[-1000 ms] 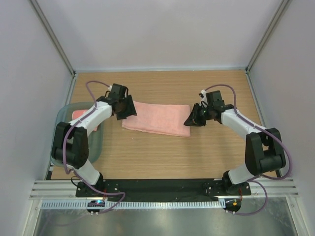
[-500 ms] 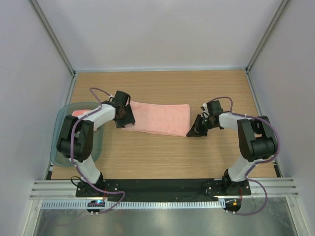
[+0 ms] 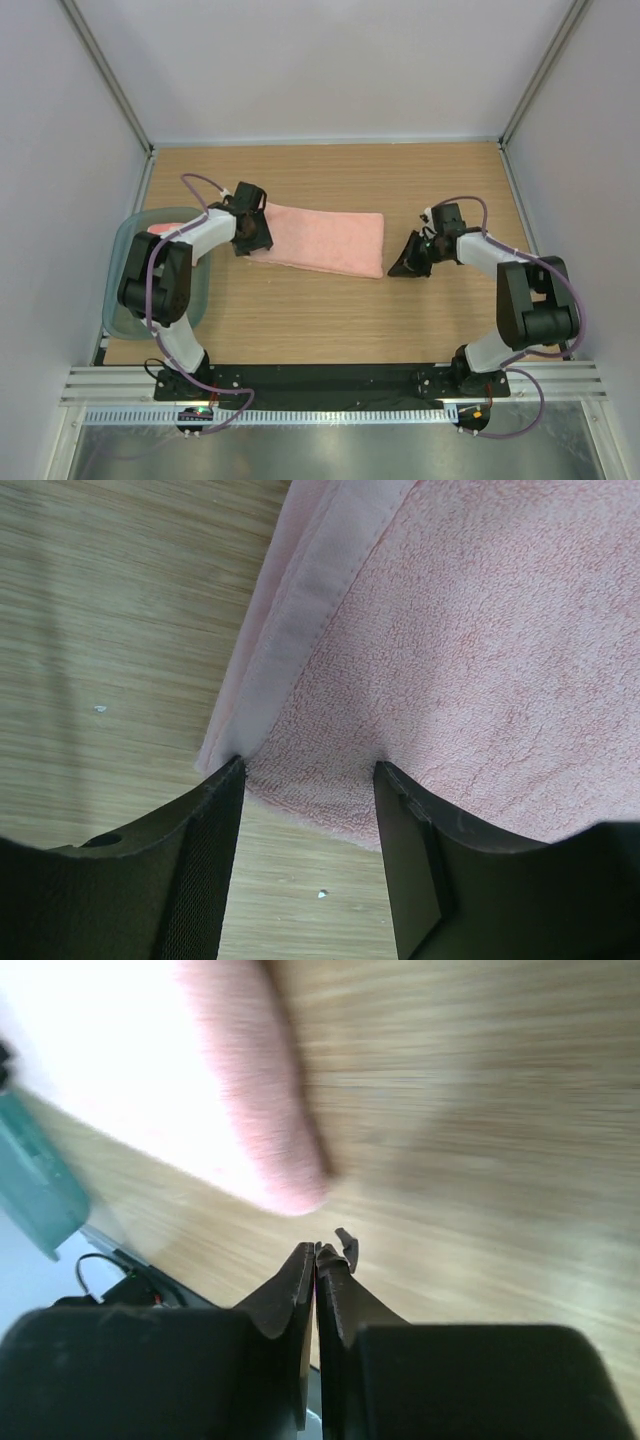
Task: Roll the towels
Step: Fold the towel
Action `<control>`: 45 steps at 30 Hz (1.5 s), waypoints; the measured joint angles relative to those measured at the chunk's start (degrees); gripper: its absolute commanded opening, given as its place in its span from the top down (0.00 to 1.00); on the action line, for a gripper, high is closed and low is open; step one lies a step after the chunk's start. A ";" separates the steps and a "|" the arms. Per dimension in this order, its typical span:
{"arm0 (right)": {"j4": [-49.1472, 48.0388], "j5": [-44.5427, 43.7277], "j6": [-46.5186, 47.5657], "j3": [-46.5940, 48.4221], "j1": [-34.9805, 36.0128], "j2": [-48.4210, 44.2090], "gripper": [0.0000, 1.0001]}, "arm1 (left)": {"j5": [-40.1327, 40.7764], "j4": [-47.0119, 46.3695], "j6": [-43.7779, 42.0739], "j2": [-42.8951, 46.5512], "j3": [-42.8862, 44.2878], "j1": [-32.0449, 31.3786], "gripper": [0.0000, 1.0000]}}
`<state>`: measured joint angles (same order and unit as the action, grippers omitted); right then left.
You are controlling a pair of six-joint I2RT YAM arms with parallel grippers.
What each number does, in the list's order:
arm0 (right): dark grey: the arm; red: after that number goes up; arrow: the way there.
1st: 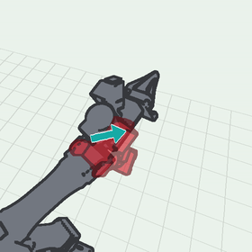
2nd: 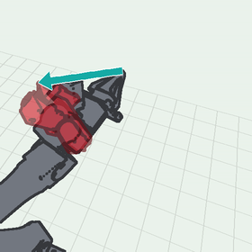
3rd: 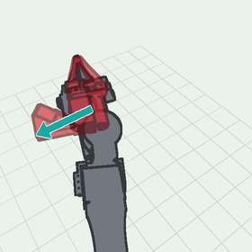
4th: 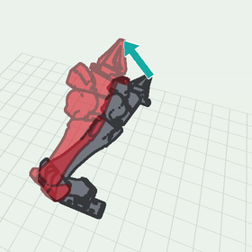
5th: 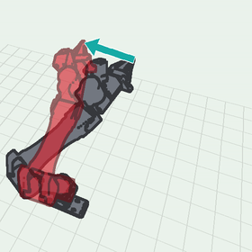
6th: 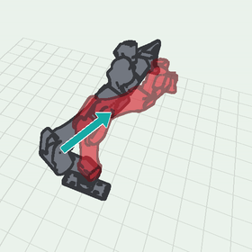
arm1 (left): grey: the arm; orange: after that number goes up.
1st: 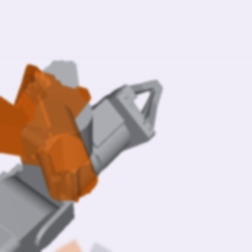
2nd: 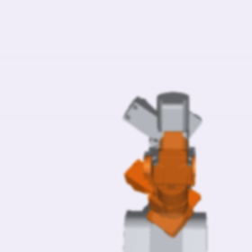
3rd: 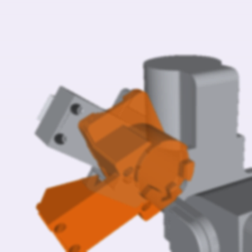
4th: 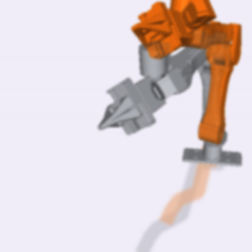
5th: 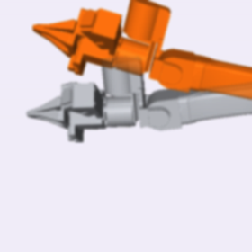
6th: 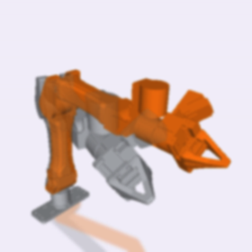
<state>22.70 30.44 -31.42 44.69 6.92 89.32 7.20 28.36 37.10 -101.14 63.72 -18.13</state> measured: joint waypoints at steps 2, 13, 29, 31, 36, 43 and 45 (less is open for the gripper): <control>0.94 1.33 -0.20 1.46 -0.02 -3.23 0.86 | 0.83 0.31 -0.11 0.00 0.24 -0.24 0.43; -17.20 11.19 -11.56 15.23 -0.02 6.10 0.99 | 2.75 1.99 -0.42 0.00 1.44 -1.25 0.44; -69.53 23.63 -36.79 9.68 -8.28 37.88 0.99 | 3.34 2.49 -1.55 -0.26 1.73 -1.36 0.44; -74.42 23.91 -38.88 7.76 -10.43 38.21 0.99 | 3.48 2.62 -1.57 -0.26 1.75 -1.38 0.44; -76.87 23.65 -39.41 4.22 -11.87 36.61 0.99 | 3.63 2.95 -1.57 -0.28 1.95 -1.38 0.44; -57.83 21.62 -29.49 1.68 -9.09 19.12 0.99 | 3.74 3.41 -1.55 -0.31 2.47 -1.36 0.44; -50.71 20.59 -24.57 4.35 -6.60 13.77 0.99 | 3.74 3.45 -1.55 -0.31 2.47 -1.36 0.44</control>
<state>-28.01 51.03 -55.99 49.04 0.32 103.09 10.94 31.81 35.55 -101.45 66.19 -19.49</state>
